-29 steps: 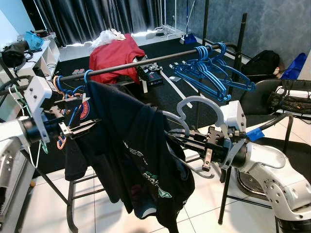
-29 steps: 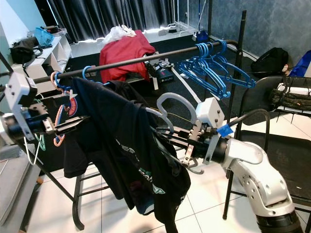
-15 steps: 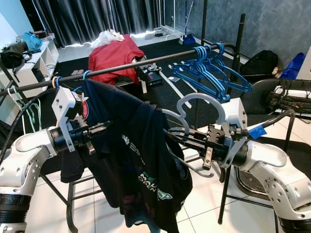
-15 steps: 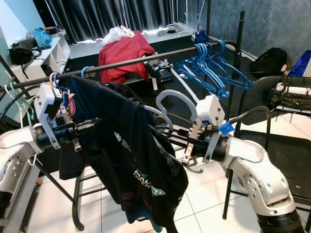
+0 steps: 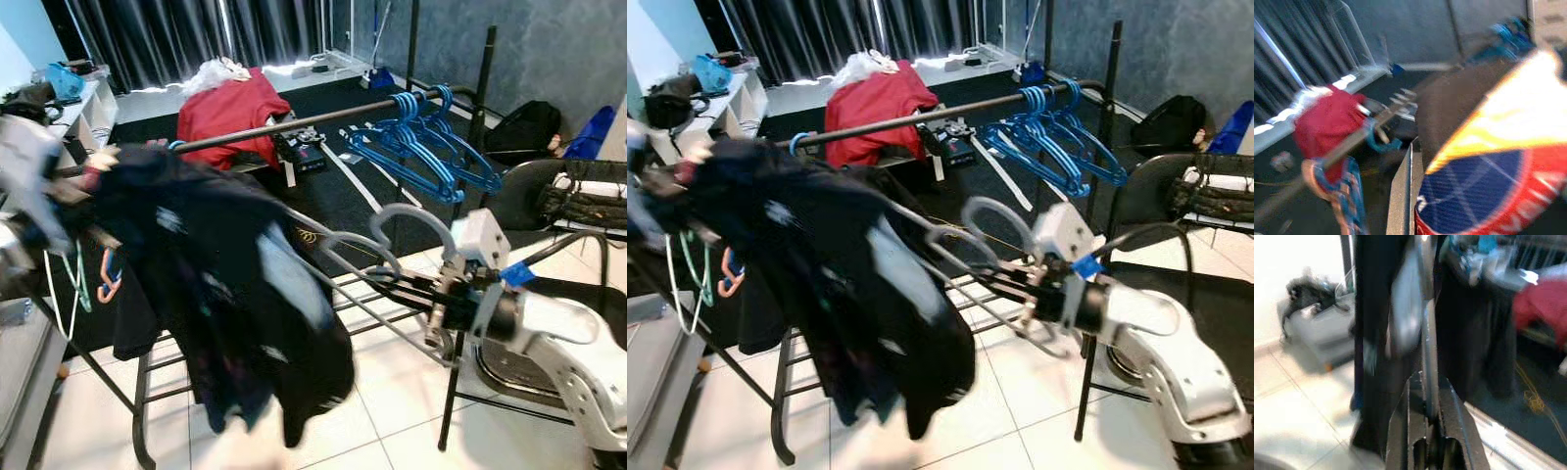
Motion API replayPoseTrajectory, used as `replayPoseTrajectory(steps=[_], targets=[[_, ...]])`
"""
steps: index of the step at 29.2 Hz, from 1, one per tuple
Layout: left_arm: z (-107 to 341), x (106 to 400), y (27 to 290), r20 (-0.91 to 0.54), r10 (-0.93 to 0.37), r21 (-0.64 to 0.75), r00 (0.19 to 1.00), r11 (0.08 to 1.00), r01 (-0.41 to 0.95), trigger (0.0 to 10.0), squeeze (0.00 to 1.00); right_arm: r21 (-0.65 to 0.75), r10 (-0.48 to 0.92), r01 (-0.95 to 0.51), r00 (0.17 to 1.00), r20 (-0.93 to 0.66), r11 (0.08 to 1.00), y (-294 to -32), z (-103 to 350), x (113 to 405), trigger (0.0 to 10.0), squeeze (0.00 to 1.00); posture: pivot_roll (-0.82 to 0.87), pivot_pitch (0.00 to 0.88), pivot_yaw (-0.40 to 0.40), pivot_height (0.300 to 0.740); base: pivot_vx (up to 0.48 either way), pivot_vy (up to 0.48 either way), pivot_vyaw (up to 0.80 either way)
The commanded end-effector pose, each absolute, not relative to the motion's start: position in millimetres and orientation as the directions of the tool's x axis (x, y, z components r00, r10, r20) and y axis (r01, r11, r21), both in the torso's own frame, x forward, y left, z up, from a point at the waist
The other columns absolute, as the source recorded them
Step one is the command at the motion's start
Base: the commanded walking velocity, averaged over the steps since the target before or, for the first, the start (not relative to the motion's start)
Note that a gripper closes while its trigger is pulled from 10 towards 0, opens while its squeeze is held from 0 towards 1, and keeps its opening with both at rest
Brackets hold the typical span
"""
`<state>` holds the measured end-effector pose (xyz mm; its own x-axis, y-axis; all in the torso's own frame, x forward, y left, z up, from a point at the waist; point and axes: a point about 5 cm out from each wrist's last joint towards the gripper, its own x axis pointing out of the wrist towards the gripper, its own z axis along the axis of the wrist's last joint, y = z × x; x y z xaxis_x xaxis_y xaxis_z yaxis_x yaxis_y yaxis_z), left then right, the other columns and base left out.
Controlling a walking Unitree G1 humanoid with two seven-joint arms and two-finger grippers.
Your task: Hang hanger
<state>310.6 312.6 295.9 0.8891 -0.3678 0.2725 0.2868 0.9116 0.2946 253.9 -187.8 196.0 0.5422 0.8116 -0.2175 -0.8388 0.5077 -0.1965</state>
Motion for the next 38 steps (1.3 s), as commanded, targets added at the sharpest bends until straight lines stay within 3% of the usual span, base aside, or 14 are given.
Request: replayPoseTrajectory(steps=[1,7,12,13,15,16,17,19,20,23,26,28,30,38], targets=[[313,305,325,0.347,-0.299,0.288,0.889,0.936,0.203,0.0,0.00,-0.156,0.825,-0.872,0.489,-0.283,0.464,-182,180,248,0.0,0.00,-0.14,0.000,0.119,0.740,0.000,0.000,0.00],[330,309,328,0.467,-0.209,0.164,0.859,0.975,0.148,0.0,0.00,-0.039,0.838,-0.921,0.371,-0.400,0.389,-176,149,227,0.0,0.00,-0.14,0.000,0.119,0.740,0.000,0.000,0.00],[289,318,298,0.300,-0.334,0.205,0.894,0.937,0.282,0.5,0.00,0.013,0.894,-0.906,0.416,-0.166,0.424,-167,169,229,0.0,0.00,-0.13,0.000,0.119,0.740,0.000,0.000,0.00],[261,315,281,0.183,-0.433,0.215,0.883,0.894,0.394,3.3,0.00,0.020,0.871,-0.872,0.486,-0.065,0.488,-170,178,236,8.1,0.00,-0.14,0.000,0.121,0.740,0.000,0.000,0.00],[261,315,281,0.183,-0.433,0.215,0.883,0.894,0.394,3.3,0.00,0.020,0.871,-0.872,0.486,-0.065,0.488,-170,178,236,8.1,0.00,-0.14,0.000,0.121,0.740,0.000,0.000,0.00],[235,306,262,0.080,-0.538,0.230,0.839,0.829,0.509,7.3,0.00,0.041,0.816,-0.815,0.578,0.005,0.578,-176,182,245,10.0,0.00,-0.14,0.000,0.120,0.740,0.000,0.000,0.00],[195,293,232,-0.015,-0.616,0.190,0.787,0.771,0.607,10.0,0.00,0.067,0.692,-0.692,0.721,0.028,0.718,-184,173,258,10.0,0.00,-0.13,0.000,0.115,0.740,0.000,0.000,0.00],[195,293,232,-0.015,-0.616,0.190,0.787,0.771,0.607,10.0,0.00,0.067,0.692,-0.692,0.721,0.028,0.718,-184,173,258,10.0,0.00,-0.13,0.000,0.115,0.740,0.000,0.000,0.00],[162,279,208,-0.054,-0.621,0.104,0.782,0.775,0.623,10.0,0.00,0.100,0.575,-0.572,0.818,-0.005,0.814,-190,157,265,10.0,0.00,-0.13,0.000,0.107,0.740,0.000,0.000,0.00],[131,263,192,-0.094,-0.571,0.056,0.816,0.815,0.577,10.0,0.00,0.106,0.470,-0.461,0.879,-0.079,0.881,-193,135,265,10.0,0.00,-0.12,0.000,0.101,0.740,0.000,0.000,0.26],[110,249,186,-0.116,-0.460,0.015,0.880,0.885,0.465,10.0,0.00,0.051,0.410,-0.407,0.899,-0.155,0.912,-192,117,259,10.0,0.00,-0.11,0.000,0.093,0.740,0.000,0.000,0.78],[85,229,200,-0.146,-0.116,-0.025,0.982,0.993,0.113,10.0,0.00,-0.008,0.362,-0.372,0.908,-0.212,0.928,-190,101,242,10.0,0.00,-0.10,0.000,0.083,0.740,0.000,0.000,0.77],[80,222,208,-0.159,0.026,-0.067,0.987,0.997,-0.037,10.0,0.00,-0.001,0.375,-0.385,0.898,-0.229,0.923,-189,98,236,10.0,0.00,-0.11,0.000,0.072,0.740,0.000,0.000,0.77],[80,199,199,-0.155,0.135,-0.182,0.979,0.970,-0.162,10.0,0.00,0.119,0.490,-0.476,0.827,-0.276,0.871,-172,86,206,10.0,0.00,-0.09,0.000,0.039,0.740,0.000,0.000,0.77]])
